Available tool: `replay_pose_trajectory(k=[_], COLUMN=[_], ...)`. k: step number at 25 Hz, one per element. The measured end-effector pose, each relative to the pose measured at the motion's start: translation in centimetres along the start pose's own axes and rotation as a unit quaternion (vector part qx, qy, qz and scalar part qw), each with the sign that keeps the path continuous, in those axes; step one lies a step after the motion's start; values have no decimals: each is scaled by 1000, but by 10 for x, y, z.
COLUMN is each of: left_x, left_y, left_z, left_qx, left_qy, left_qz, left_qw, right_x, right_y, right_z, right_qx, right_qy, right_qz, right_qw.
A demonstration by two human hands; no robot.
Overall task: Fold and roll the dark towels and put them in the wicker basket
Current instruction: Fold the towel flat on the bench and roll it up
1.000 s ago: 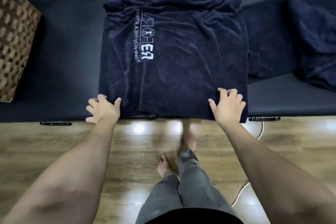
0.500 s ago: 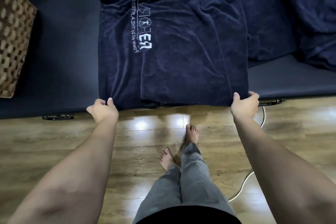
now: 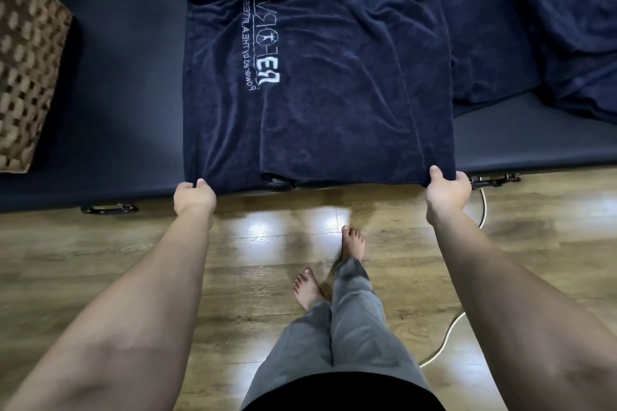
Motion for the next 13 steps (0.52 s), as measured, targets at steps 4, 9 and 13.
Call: replay_pose_trajectory(k=[4, 9, 13], left_x=[5, -16, -15], left_y=[-2, -11, -41], left_z=[3, 22, 18], left_qx=[-2, 23, -37], left_qy=[20, -22, -50], left_qz=[130, 306, 287], left_qw=[991, 952, 956], right_x=[6, 10, 20], right_y=[-3, -10, -32], right_z=[5, 2, -22], right_qx=[11, -10, -111], right_qy=[-25, -7, 24], right_qz=[-1, -50, -106], right_qw=[1000, 999, 988])
Point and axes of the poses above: each hand's wrist, its own z-axis away from the middle knuckle, its own y-axis out of the palm, x = y × z, the point moved 1 cm from there along -z, towards the middle knuckle, and after that the axes turned 11 degrees about -y, right-handed, at the moved point
